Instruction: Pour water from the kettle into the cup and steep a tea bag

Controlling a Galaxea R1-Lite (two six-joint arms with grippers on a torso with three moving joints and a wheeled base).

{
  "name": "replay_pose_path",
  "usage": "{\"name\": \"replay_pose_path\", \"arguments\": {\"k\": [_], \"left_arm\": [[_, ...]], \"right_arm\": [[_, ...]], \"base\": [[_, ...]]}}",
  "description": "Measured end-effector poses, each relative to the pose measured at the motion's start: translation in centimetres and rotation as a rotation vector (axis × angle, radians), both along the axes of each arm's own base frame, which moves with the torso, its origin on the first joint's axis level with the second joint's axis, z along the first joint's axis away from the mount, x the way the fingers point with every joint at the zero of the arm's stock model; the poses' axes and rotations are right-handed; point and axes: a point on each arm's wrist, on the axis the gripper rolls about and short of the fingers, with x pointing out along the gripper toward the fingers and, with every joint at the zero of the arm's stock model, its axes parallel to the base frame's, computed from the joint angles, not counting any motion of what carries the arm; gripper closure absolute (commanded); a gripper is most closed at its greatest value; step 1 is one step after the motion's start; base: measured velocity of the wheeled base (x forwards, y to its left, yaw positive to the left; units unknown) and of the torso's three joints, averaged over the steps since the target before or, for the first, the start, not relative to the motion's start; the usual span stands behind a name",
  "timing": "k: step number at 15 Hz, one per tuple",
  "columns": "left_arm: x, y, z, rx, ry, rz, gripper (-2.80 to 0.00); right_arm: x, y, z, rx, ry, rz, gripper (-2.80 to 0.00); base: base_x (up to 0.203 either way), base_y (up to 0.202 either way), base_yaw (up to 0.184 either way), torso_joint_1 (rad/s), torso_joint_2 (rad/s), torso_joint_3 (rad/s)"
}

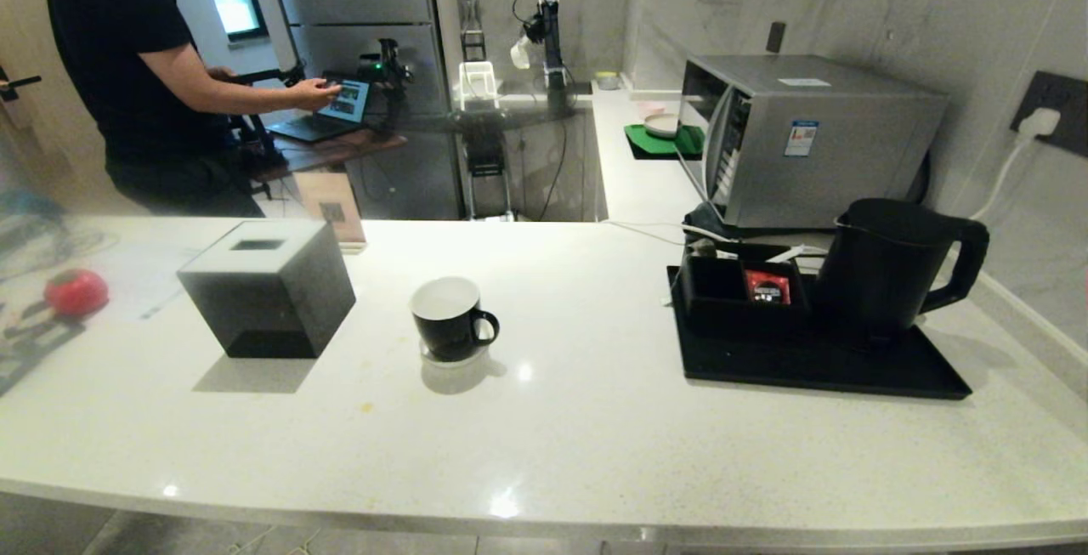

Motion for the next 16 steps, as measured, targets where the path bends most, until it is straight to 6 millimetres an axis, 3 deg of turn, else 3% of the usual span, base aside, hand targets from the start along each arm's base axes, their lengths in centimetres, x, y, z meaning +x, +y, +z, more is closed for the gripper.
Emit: {"name": "replay_pose_path", "arguments": {"k": [5,8,12,16], "left_arm": [[0.0,0.0,0.0,0.0,0.0,0.0,0.0],[0.0,0.0,0.0,0.0,0.0,0.0,0.0],[0.0,0.0,0.0,0.0,0.0,0.0,0.0],[0.0,0.0,0.0,0.0,0.0,0.0,0.0]], "right_arm": [[0.3,0.0,0.3,0.005,0.026,-0.004,0.0],[1.4,0.0,2.1,0.036,0.05,-0.04,0.0],[4.5,-0.6,5.2,0.091,0.103,-0.25,0.0],[8.8,-2.6,8.8,0.129,0.185,-0.393,0.0]], "base": [[0.0,0.0,0.0,0.0,0.0,0.0],[0.0,0.0,0.0,0.0,0.0,0.0],[0.0,0.0,0.0,0.0,0.0,0.0],[0.0,0.0,0.0,0.0,0.0,0.0]]}}
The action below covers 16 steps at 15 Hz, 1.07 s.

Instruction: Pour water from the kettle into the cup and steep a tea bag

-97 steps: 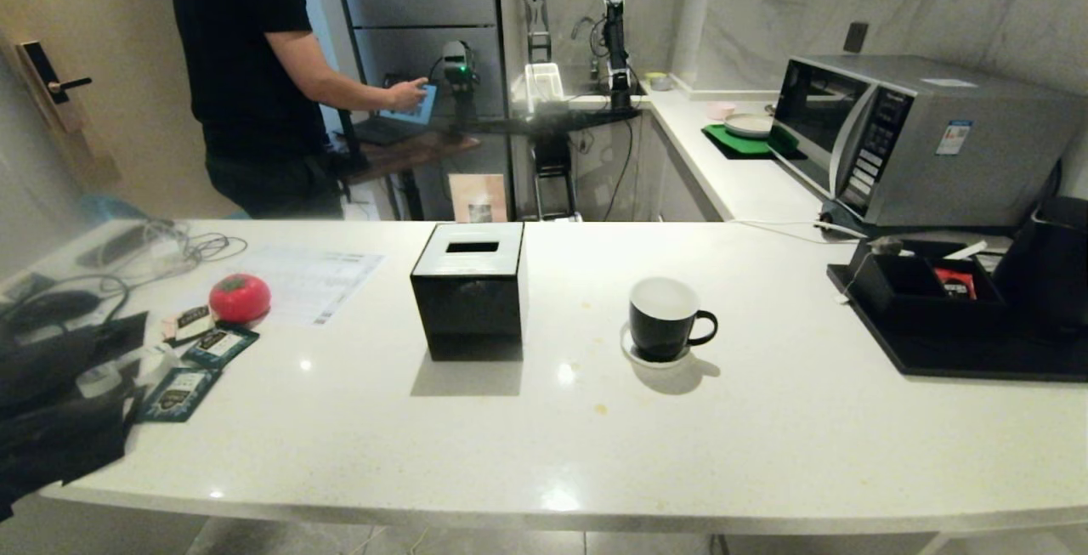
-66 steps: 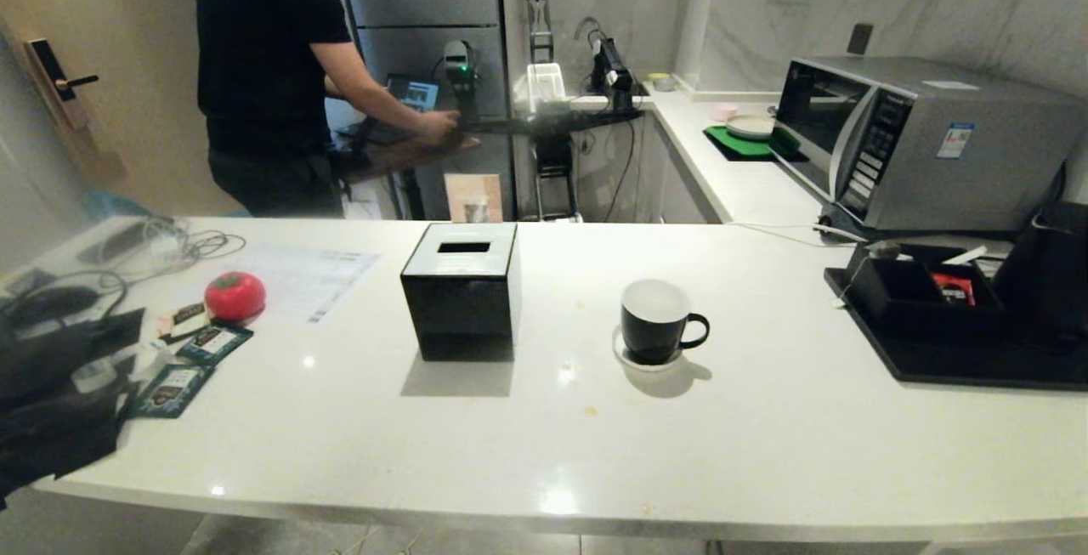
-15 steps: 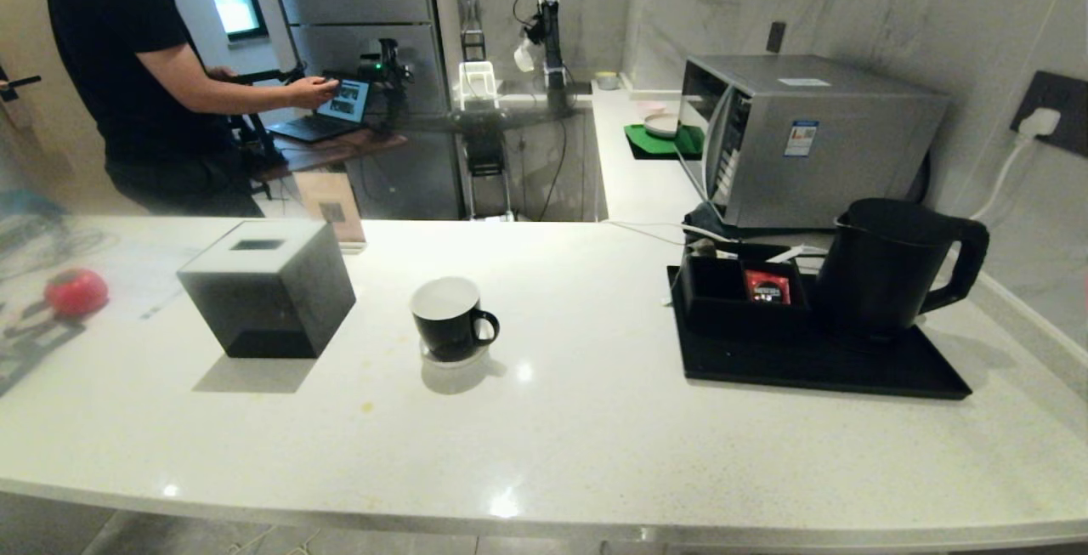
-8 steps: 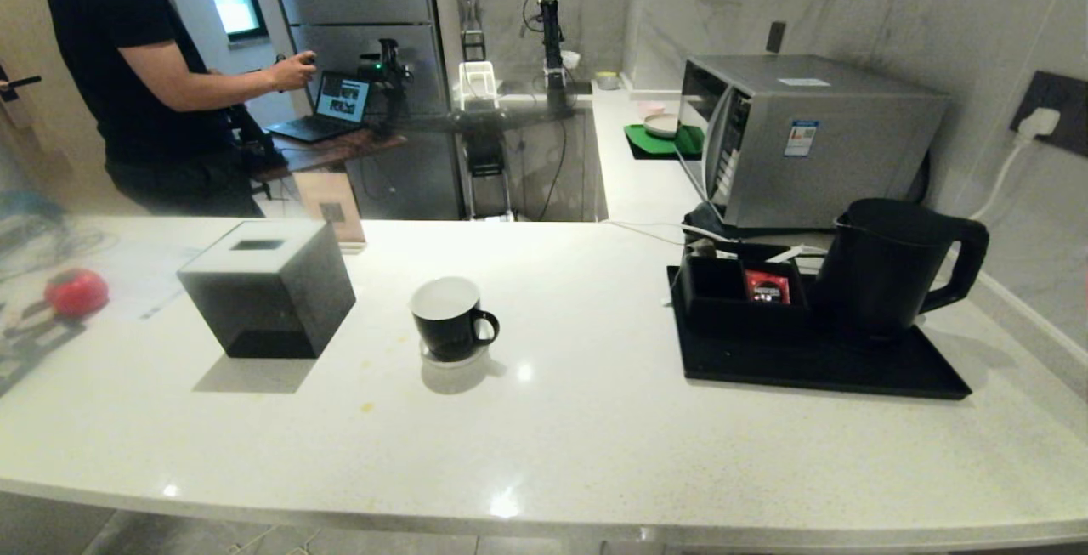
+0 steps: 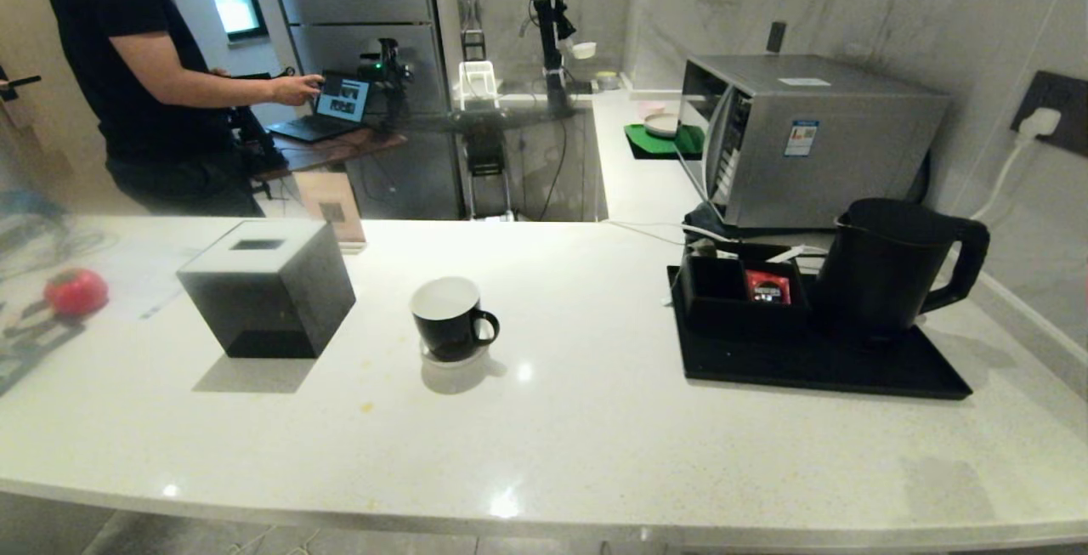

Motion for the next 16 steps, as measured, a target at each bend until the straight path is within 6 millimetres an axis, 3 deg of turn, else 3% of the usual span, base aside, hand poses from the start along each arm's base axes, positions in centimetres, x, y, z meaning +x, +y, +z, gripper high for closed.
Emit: {"name": "replay_pose_path", "arguments": {"k": [3,8,9,16], "left_arm": [[0.0,0.0,0.0,0.0,0.0,-0.001,0.0],[0.0,0.0,0.0,0.0,0.0,0.0,0.0],[0.0,0.0,0.0,0.0,0.0,-0.001,0.0],[0.0,0.0,0.0,0.0,0.0,0.0,0.0]], "right_arm": [[3.2,-1.4,1.1,0.029,0.055,-0.023,0.0],[9.2,-3.9,0.5,-0.003,0.074,-0.014,0.0],[10.4,-4.4,0.0,-0.017,0.072,-0.004,-2.8],[16.8,-6.9,-2.7,-0.057,0.031,0.021,-2.8]], "base": [[0.0,0.0,0.0,0.0,0.0,0.0],[0.0,0.0,0.0,0.0,0.0,0.0],[0.0,0.0,0.0,0.0,0.0,0.0],[0.0,0.0,0.0,0.0,0.0,0.0]]}}
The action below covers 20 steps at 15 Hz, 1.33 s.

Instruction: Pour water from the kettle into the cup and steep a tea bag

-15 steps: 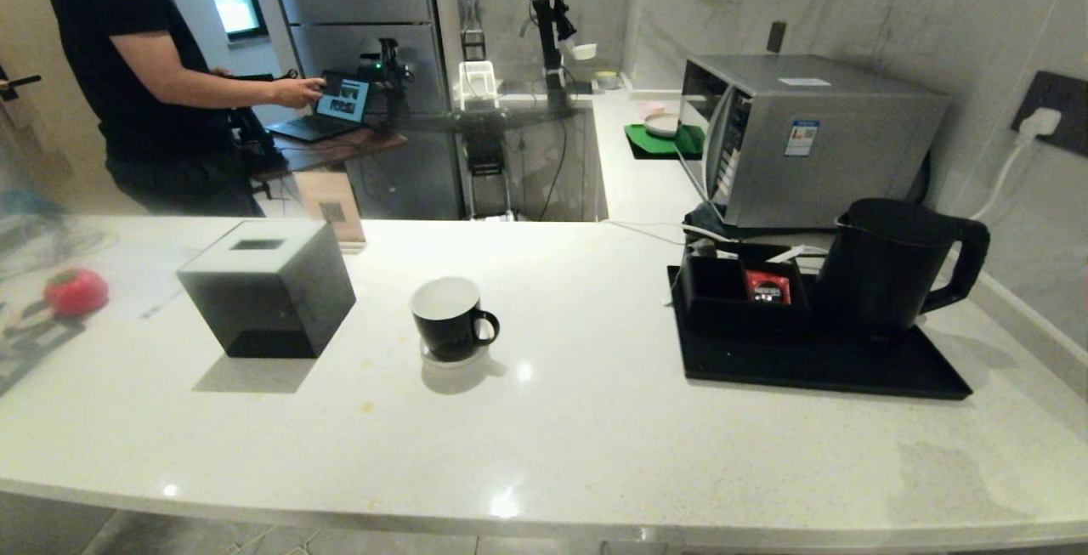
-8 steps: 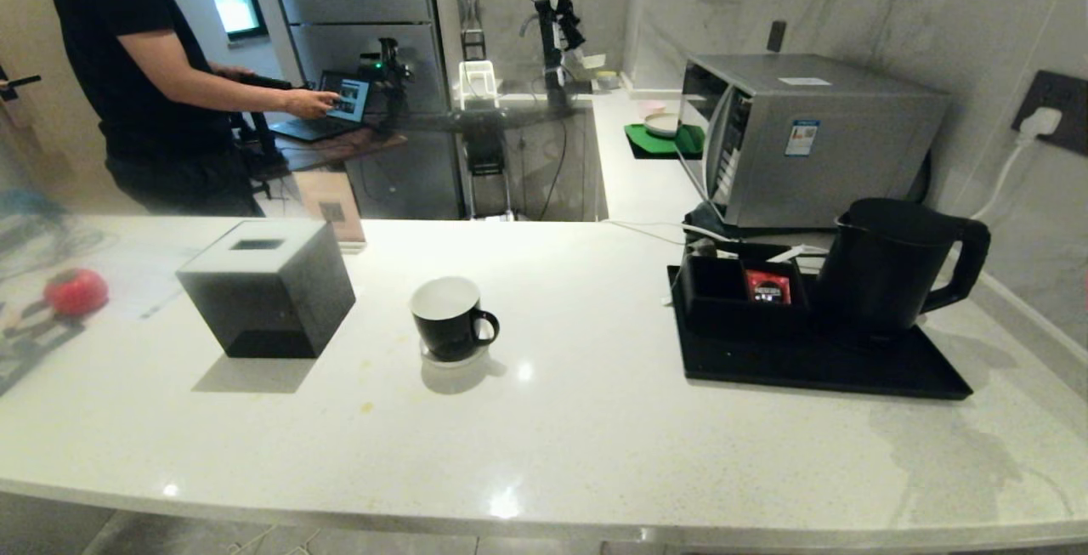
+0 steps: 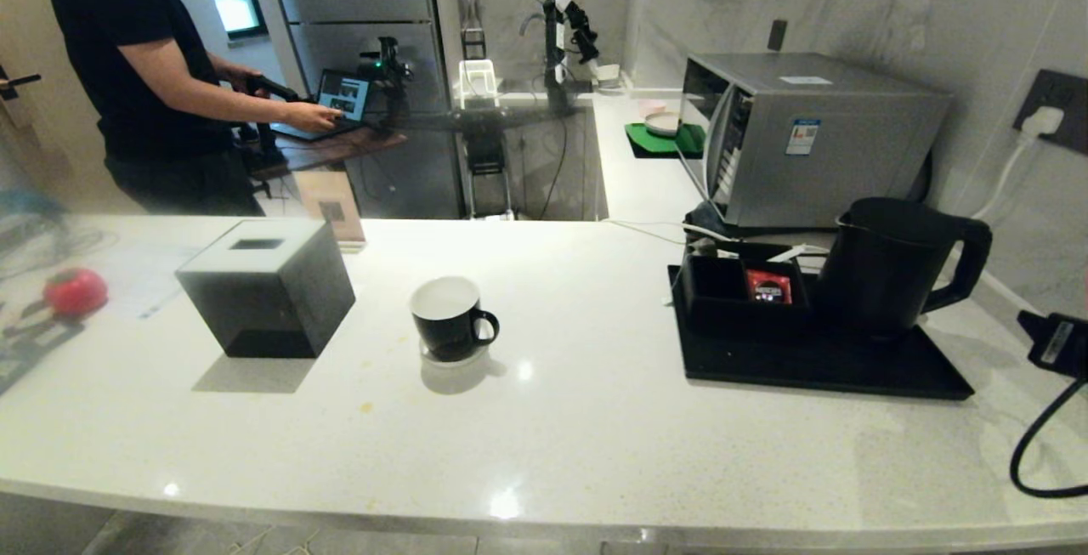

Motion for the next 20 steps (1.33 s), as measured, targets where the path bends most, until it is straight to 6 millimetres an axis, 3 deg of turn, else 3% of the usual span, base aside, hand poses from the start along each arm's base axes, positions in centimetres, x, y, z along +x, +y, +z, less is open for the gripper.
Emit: {"name": "replay_pose_path", "arguments": {"k": [11,20], "left_arm": [[0.0,0.0,0.0,0.0,0.0,-0.001,0.0],[0.0,0.0,0.0,0.0,0.0,0.0,0.0]], "right_arm": [[4.9,-1.9,-2.4,-0.021,-0.061,0.002,-2.8],[8.7,-3.4,-2.9,-0.045,-0.106,0.003,-2.8]], "base": [[0.0,0.0,0.0,0.0,0.0,0.0],[0.0,0.0,0.0,0.0,0.0,0.0]]}}
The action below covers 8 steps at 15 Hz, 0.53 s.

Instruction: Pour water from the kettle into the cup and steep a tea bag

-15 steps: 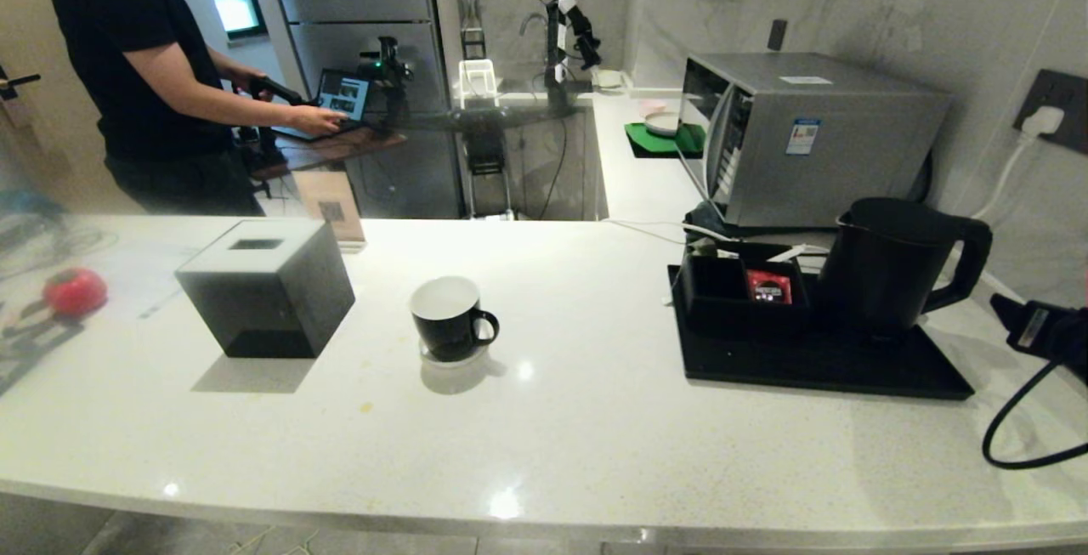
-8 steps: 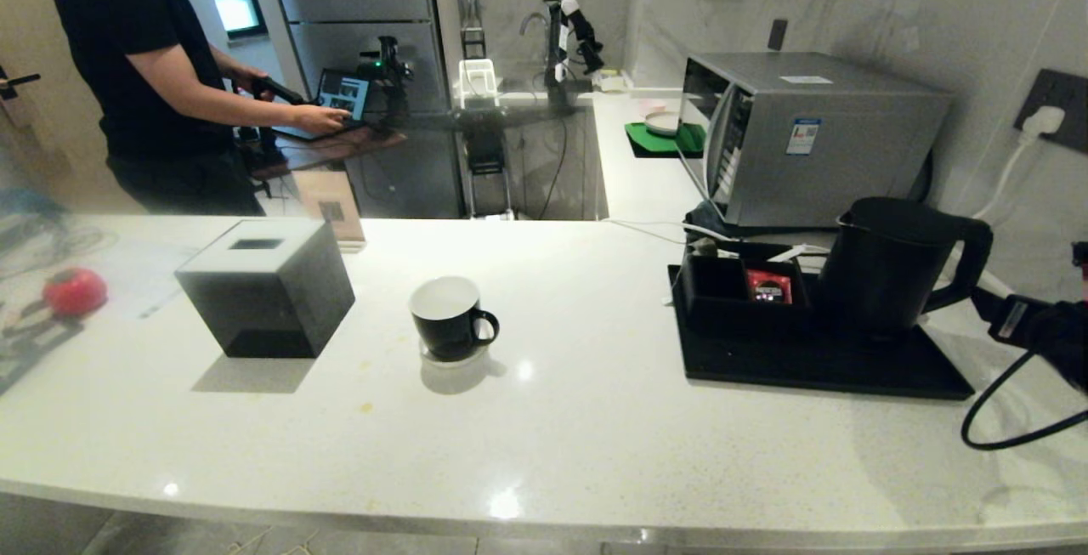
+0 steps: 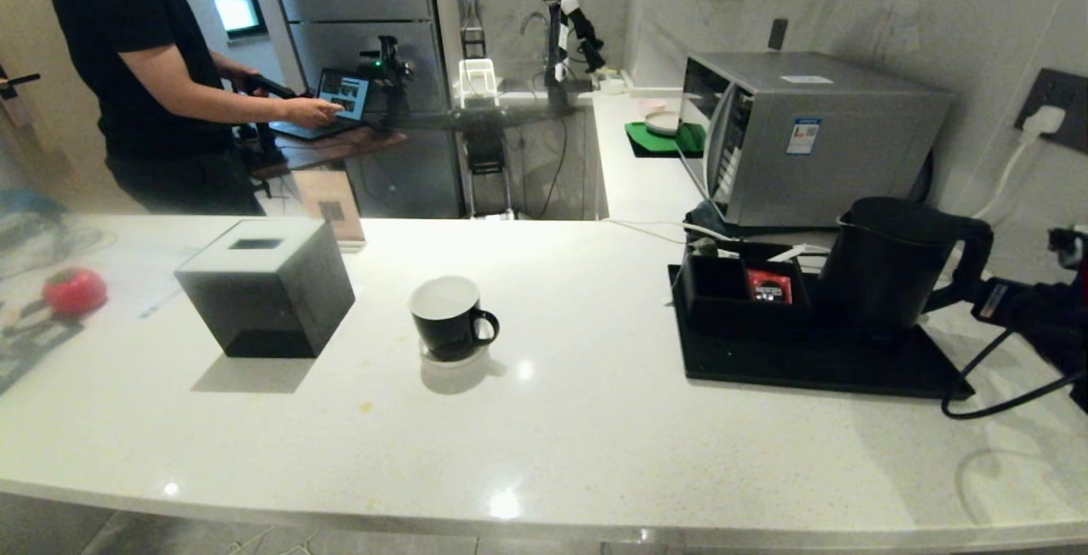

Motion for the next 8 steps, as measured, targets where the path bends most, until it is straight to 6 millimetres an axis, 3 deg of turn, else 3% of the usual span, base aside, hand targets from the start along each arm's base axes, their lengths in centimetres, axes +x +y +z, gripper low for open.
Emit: {"name": "replay_pose_path", "arguments": {"k": [8], "left_arm": [[0.0,0.0,0.0,0.0,0.0,-0.001,0.0]], "right_arm": [[3.6,-1.5,-0.6,-0.014,-0.038,-0.008,-2.8]], "base": [[0.0,0.0,0.0,0.0,0.0,0.0]]}}
